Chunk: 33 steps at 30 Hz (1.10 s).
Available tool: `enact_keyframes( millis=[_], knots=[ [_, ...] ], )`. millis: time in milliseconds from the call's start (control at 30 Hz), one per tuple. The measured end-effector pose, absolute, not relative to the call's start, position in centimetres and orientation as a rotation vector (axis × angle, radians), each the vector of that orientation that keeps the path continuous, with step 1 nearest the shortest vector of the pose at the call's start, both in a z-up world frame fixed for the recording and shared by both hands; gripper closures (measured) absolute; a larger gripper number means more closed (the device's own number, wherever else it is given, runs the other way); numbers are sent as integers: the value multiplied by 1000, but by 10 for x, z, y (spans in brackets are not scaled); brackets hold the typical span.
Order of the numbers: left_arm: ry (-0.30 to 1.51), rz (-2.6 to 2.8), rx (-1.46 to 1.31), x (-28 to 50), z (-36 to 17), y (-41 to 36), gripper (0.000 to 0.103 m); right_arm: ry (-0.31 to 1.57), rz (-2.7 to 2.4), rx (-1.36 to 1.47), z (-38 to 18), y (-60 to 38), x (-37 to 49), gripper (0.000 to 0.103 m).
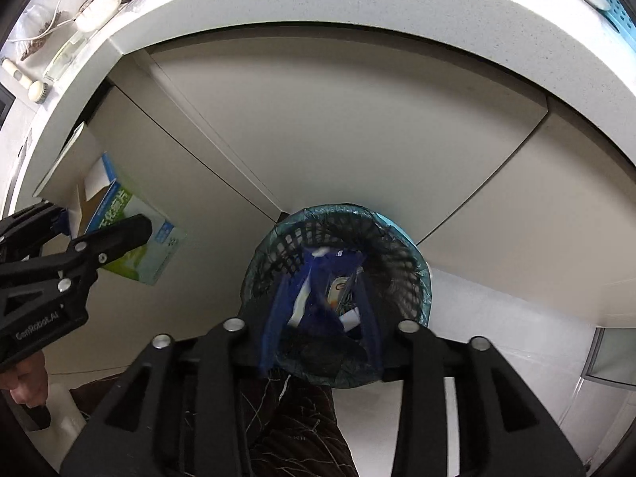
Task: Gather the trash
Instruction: 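Open the right tool to drop the wrapper while the left tool drops the box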
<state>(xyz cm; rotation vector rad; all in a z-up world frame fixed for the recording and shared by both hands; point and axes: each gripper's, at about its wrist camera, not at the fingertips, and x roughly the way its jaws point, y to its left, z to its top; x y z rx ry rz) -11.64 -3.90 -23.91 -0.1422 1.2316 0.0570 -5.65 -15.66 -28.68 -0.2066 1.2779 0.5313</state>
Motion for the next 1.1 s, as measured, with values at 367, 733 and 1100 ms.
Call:
enact_keyframes(
  millis=[367, 733, 1100],
  knots=[
    [1238, 20, -115, -114, -248, -51, 56, 1200, 438, -155, -268, -177, -50, 18],
    [1251, -61, -58, -98, -273, -78, 56, 1117, 293, -123, -239, -227, -52, 9],
    [1253, -131, -26, -93, -281, -96, 50, 1127, 230, -89, -235, -252, -50, 9]
  ],
)
